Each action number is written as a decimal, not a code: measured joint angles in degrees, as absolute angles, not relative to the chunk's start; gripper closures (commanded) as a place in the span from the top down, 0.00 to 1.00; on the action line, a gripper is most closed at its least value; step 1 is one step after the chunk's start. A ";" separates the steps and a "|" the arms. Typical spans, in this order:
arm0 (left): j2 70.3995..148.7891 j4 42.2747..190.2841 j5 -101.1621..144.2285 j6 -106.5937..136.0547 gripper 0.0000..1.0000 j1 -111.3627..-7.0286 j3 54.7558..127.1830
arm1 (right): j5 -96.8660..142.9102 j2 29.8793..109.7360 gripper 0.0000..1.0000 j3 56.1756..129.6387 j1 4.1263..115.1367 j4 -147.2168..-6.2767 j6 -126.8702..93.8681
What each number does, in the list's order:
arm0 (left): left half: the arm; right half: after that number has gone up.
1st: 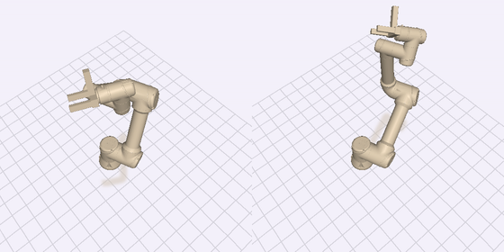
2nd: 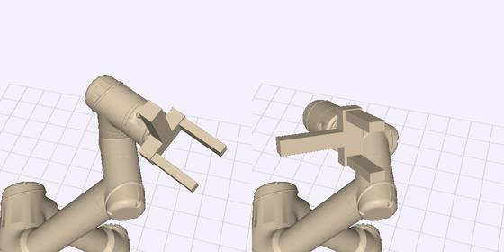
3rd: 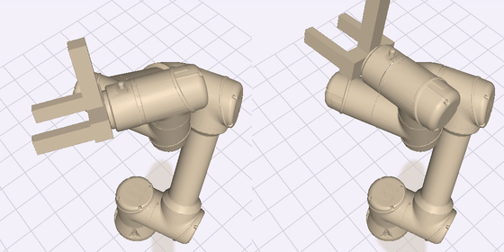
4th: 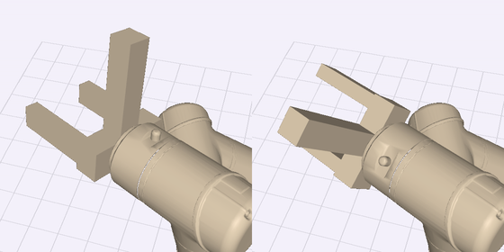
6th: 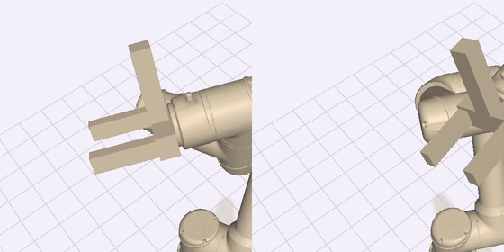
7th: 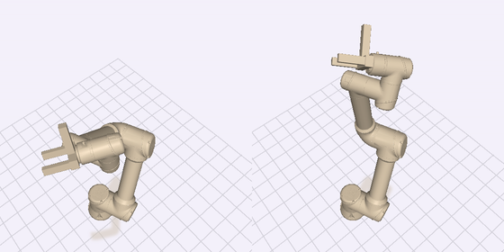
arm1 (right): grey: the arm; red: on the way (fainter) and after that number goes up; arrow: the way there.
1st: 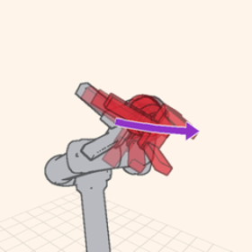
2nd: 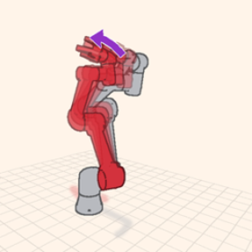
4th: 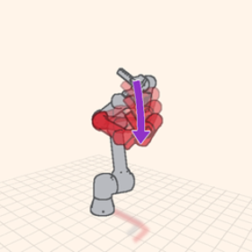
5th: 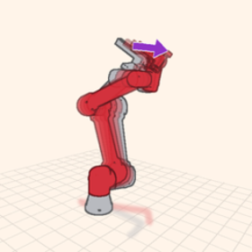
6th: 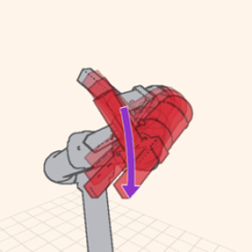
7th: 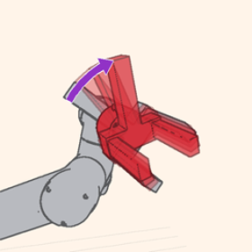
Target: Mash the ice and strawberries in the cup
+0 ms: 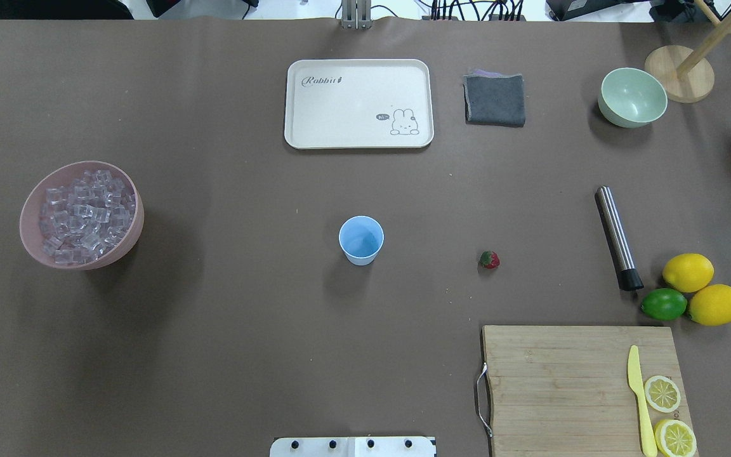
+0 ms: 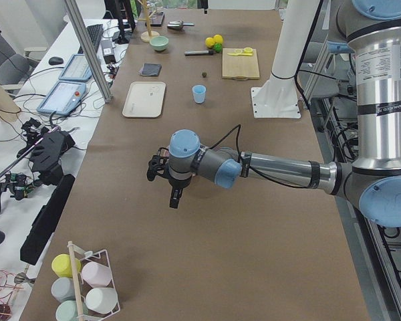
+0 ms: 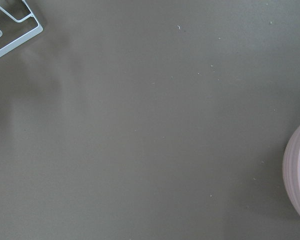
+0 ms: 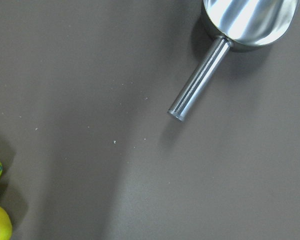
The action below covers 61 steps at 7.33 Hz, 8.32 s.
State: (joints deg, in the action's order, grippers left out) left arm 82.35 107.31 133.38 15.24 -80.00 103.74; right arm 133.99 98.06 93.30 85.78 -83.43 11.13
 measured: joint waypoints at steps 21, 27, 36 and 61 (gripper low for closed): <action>84.15 107.29 131.78 28.83 0.97 -70.17 110.44 | 134.36 98.09 1.00 94.13 85.76 -83.16 10.64; 89.04 107.31 120.00 29.68 0.92 -53.40 112.40 | 135.49 99.01 1.00 87.98 85.64 -71.93 10.60; 91.29 107.37 117.86 35.16 0.66 -46.42 109.65 | 138.78 99.32 1.00 86.46 85.61 -70.05 10.54; 130.02 95.52 109.68 72.49 0.00 -29.01 100.94 | 141.97 98.54 1.00 95.51 84.16 -69.99 2.77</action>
State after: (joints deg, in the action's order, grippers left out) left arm 130.02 95.52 109.68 72.49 -29.01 100.94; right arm 141.97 98.54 95.51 84.16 -69.99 2.77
